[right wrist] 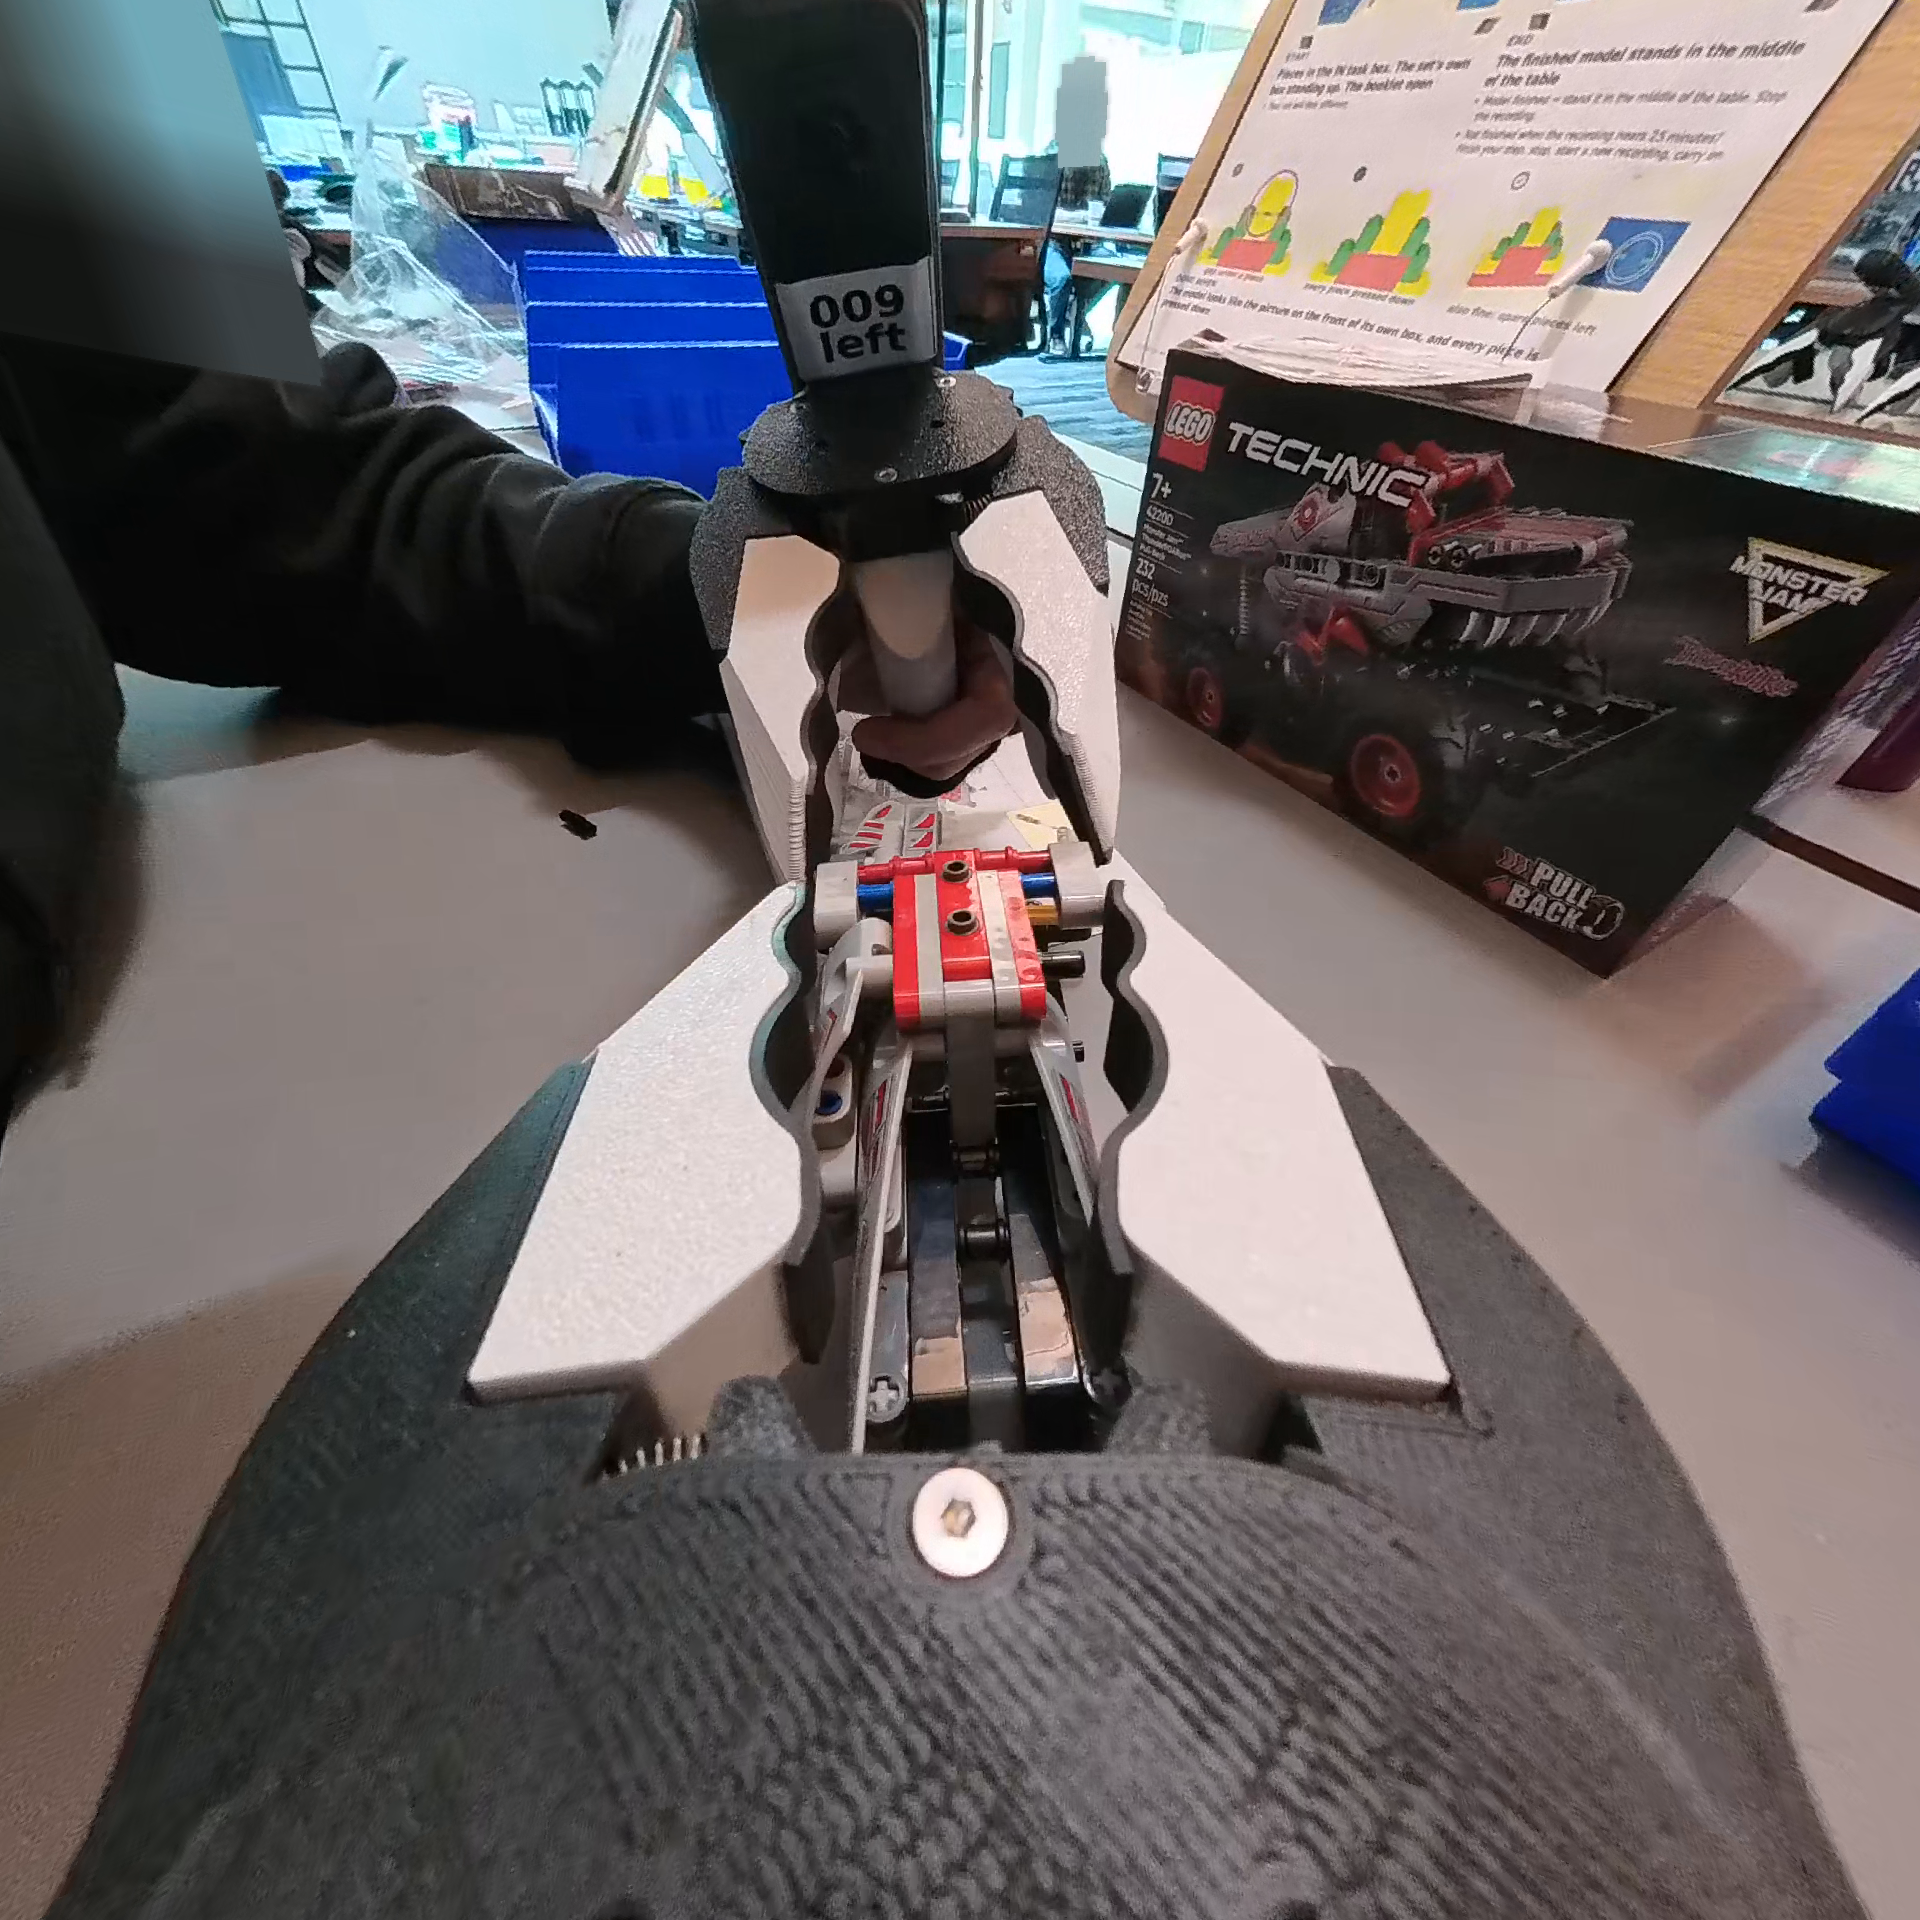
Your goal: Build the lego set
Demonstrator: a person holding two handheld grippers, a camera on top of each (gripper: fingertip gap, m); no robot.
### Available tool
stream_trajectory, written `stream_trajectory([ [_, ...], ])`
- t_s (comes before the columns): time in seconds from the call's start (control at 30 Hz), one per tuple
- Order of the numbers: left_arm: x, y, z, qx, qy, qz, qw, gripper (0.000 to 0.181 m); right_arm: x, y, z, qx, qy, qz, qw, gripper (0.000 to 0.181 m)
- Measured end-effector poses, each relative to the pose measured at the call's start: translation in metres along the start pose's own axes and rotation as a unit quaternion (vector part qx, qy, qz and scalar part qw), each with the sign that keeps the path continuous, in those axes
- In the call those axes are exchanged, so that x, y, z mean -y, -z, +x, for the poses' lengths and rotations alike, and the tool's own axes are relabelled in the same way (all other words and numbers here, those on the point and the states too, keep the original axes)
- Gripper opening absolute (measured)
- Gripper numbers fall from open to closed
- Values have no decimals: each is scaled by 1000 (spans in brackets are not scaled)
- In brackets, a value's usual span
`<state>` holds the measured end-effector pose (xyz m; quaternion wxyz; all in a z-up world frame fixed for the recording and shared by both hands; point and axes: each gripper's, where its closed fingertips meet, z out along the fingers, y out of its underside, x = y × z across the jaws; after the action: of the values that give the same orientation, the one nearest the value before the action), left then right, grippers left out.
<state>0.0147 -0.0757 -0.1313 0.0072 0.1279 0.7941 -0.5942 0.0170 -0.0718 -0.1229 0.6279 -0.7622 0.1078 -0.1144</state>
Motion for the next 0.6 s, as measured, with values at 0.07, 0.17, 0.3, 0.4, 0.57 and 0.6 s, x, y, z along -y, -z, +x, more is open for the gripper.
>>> stream_trajectory([
  [0.07,0,0,0,3,-3,0,1000,54,0,0,0,-1,3,0,1000,54],
  [0.17,0,-1,-1,3,11,2,1000,55,0,0,2,-5,-10,-3,1000,56],
  [0.3,-1,-1,-3,8,19,0,1000,55,-4,-1,6,-11,-66,-21,998,61],
  [0.4,-1,-2,-4,10,26,1,1000,55,-3,-3,5,-12,-66,-26,997,56],
  [0.57,-2,-3,0,2,25,2,1000,56,-1,-2,0,-15,-12,-41,999,55],
  [0.6,-1,-3,-1,2,25,4,1000,56,-1,-2,0,-17,-10,-40,999,55],
])
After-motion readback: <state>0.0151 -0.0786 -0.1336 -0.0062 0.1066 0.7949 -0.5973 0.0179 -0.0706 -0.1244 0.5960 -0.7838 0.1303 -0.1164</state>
